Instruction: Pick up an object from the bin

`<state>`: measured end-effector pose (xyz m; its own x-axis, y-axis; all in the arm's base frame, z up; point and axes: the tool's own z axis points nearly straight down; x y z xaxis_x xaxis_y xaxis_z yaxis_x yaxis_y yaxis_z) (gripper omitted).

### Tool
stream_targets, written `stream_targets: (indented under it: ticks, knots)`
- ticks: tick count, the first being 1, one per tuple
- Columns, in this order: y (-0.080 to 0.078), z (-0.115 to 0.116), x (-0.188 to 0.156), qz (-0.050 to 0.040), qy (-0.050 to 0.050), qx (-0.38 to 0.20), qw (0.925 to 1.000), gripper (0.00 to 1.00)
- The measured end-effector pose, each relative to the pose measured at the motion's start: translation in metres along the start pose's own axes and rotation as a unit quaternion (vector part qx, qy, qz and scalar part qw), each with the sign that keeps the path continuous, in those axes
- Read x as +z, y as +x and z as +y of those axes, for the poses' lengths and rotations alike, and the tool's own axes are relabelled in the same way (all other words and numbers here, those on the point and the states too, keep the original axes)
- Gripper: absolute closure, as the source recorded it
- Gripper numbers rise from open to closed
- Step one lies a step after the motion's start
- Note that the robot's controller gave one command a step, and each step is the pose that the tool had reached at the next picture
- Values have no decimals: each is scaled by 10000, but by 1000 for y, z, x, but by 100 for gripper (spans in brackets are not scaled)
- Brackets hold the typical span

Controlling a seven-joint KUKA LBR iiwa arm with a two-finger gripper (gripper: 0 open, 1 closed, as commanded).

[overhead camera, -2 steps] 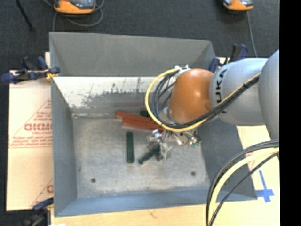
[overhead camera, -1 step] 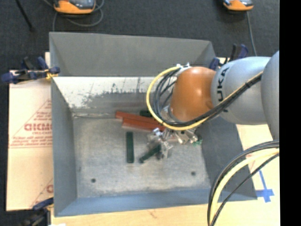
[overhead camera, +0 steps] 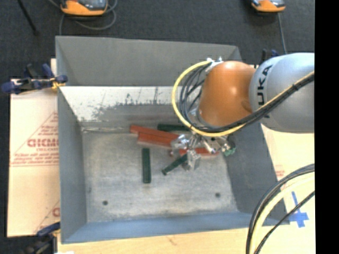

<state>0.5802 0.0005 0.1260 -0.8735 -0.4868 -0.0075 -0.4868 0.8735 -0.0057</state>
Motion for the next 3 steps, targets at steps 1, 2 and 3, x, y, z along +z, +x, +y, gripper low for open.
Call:
stream_targets:
  ticks: [1,2,3]
  knots:
    - [-1,-2,-34,7,-3,36,10000,100]
    - [-2,-4,-39,11,-8,66,10000,100]
    - [-2,-7,-56,10,-3,102,9999,100]
